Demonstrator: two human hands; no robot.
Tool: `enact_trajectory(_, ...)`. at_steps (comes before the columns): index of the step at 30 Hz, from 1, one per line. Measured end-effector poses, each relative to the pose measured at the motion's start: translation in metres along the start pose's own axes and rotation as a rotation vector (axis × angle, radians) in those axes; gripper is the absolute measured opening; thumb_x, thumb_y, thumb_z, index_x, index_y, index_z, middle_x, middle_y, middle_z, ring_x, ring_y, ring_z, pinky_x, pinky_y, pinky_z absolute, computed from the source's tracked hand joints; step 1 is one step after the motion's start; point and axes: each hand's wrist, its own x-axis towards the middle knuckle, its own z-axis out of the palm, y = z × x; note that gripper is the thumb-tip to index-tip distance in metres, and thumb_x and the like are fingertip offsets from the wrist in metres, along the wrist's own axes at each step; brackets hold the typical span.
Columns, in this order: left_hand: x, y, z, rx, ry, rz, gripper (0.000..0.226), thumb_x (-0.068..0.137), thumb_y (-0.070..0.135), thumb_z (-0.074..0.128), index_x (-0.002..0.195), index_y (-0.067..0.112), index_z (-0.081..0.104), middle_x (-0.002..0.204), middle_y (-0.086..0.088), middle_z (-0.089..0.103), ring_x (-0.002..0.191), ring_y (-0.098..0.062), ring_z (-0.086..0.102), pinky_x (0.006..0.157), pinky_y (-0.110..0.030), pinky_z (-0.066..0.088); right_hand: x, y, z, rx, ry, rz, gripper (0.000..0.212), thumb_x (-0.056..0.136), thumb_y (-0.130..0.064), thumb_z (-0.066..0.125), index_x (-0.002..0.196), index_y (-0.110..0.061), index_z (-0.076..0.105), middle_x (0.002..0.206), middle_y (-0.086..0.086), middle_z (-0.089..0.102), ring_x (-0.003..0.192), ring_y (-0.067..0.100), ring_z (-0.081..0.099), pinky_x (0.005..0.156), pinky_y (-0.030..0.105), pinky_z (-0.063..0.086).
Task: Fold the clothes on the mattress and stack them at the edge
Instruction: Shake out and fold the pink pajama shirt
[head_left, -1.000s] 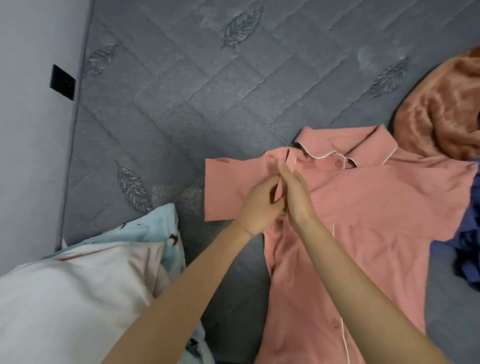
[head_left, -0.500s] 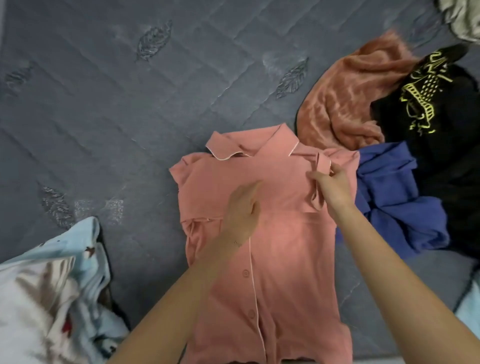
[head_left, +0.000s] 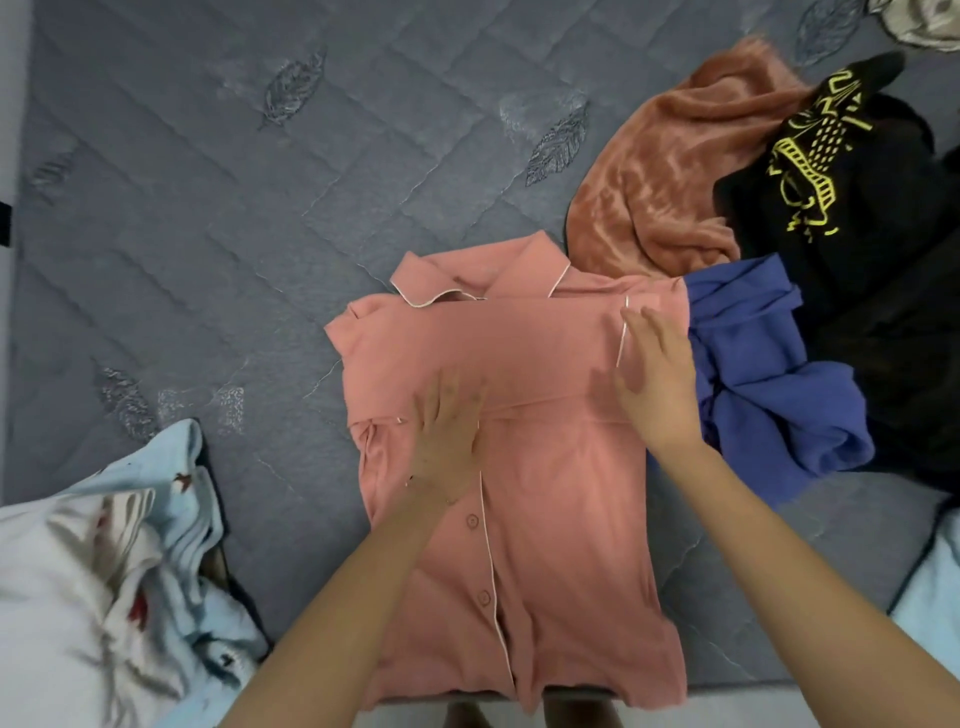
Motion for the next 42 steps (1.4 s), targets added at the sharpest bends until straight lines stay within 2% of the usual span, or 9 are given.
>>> enact_trajectory(5, -0.05, -0.031, 0.017, 0.086, -0.077, -0.086, 0.057, 0.1, 0.027, 0.036, 0.153, 0.029, 0.014, 0.161, -0.005, -0.011, 0.147, -0.026, -0.017, 0.117, -0.044, -0.015, -0.073, 0.008, 0.029, -0.135, -0.153, -0.061, 0.06, 0.083, -0.016, 0.071, 0.138, -0.01, 0.05, 0.143, 0.017, 0.045, 0.136, 0.037, 0.037, 0.11, 0.052, 0.03)
enact_trajectory(10, -0.121, -0.065, 0.043, 0.002, -0.194, -0.163, 0.061, 0.101, 0.022, 0.036, 0.152, 0.035, 0.004, 0.16, -0.002, -0.017, 0.146, -0.021, -0.019, 0.118, -0.046, -0.007, -0.161, 0.033, 0.057, -0.348, -0.481, 0.129, 0.063, 0.095, -0.042, 0.051, 0.151, -0.028, 0.025, 0.161, -0.001, 0.008, 0.149, 0.021, 0.001, 0.117, 0.042, -0.004)
enact_trajectory(18, -0.229, -0.093, 0.09, -0.156, -0.346, -0.275, 0.068, 0.098, 0.022, 0.047, 0.151, 0.04, 0.01, 0.159, -0.002, -0.013, 0.146, -0.027, -0.002, 0.116, -0.05, 0.02, -0.267, 0.044, 0.075, -0.492, -0.669, 0.305, 0.071, 0.095, -0.043, 0.046, 0.153, -0.033, 0.006, 0.161, 0.003, -0.016, 0.148, 0.027, -0.008, 0.118, 0.053, 0.0)
enact_trajectory(21, -0.251, -0.088, 0.108, -0.211, -0.231, -0.299, 0.066, 0.096, 0.018, 0.05, 0.153, 0.025, 0.017, 0.155, -0.012, 0.012, 0.137, -0.031, 0.021, 0.11, -0.044, 0.029, -0.295, 0.045, 0.076, -0.431, -0.595, 0.306, 0.067, 0.096, -0.039, 0.046, 0.153, -0.031, 0.011, 0.162, 0.003, -0.007, 0.148, 0.027, 0.002, 0.119, 0.051, 0.003)
enact_trajectory(25, -0.263, -0.076, 0.12, -0.703, 0.05, -0.596, 0.065, 0.089, 0.007, 0.06, 0.143, 0.008, 0.024, 0.135, -0.014, 0.046, 0.118, -0.029, 0.05, 0.095, -0.037, 0.042, -0.313, 0.052, 0.07, -0.35, -0.303, 0.431, 0.065, 0.098, -0.037, 0.047, 0.153, -0.022, 0.017, 0.161, 0.005, 0.008, 0.146, 0.027, 0.011, 0.116, 0.045, 0.014)
enact_trajectory(29, -0.267, -0.078, 0.128, -0.785, -0.026, -0.861, 0.046, 0.087, 0.015, 0.064, 0.125, -0.002, 0.046, 0.12, -0.018, 0.059, 0.1, -0.026, 0.057, 0.079, -0.028, 0.04, -0.313, 0.07, 0.059, -0.308, -0.317, 0.654, 0.075, 0.095, -0.035, 0.053, 0.153, -0.013, 0.012, 0.155, 0.015, 0.022, 0.14, 0.032, 0.023, 0.111, 0.047, 0.022)
enact_trajectory(34, -0.271, -0.064, 0.123, -0.908, 0.04, -0.779, 0.016, 0.087, 0.006, 0.056, 0.102, 0.006, 0.061, 0.102, -0.012, 0.066, 0.097, -0.031, 0.062, 0.08, -0.03, 0.045, -0.296, 0.087, 0.046, -0.055, -0.414, 0.71, 0.053, 0.087, -0.02, 0.067, 0.131, 0.001, 0.046, 0.123, 0.021, 0.057, 0.116, 0.038, 0.053, 0.092, 0.04, 0.041)
enact_trajectory(38, -0.265, -0.037, 0.11, -1.168, 0.118, -0.636, 0.03, 0.098, 0.002, 0.044, 0.128, 0.0, 0.044, 0.123, -0.018, 0.056, 0.107, -0.033, 0.054, 0.101, -0.055, 0.042, -0.286, 0.083, 0.041, 0.174, -0.491, 0.751, 0.026, 0.084, -0.011, 0.068, 0.108, -0.001, 0.067, 0.093, 0.01, 0.062, 0.089, 0.024, 0.058, 0.074, 0.03, 0.043)
enact_trajectory(42, -0.239, -0.013, 0.086, -1.353, 0.194, -0.645, 0.03, 0.103, 0.012, 0.037, 0.132, 0.017, 0.037, 0.103, -0.007, 0.057, 0.086, -0.021, 0.056, 0.078, -0.043, 0.057, -0.262, 0.058, 0.032, 0.682, -0.562, 0.835, 0.016, 0.093, -0.008, 0.057, 0.107, -0.012, 0.062, 0.097, 0.008, 0.068, 0.077, 0.016, 0.064, 0.065, 0.028, 0.051)
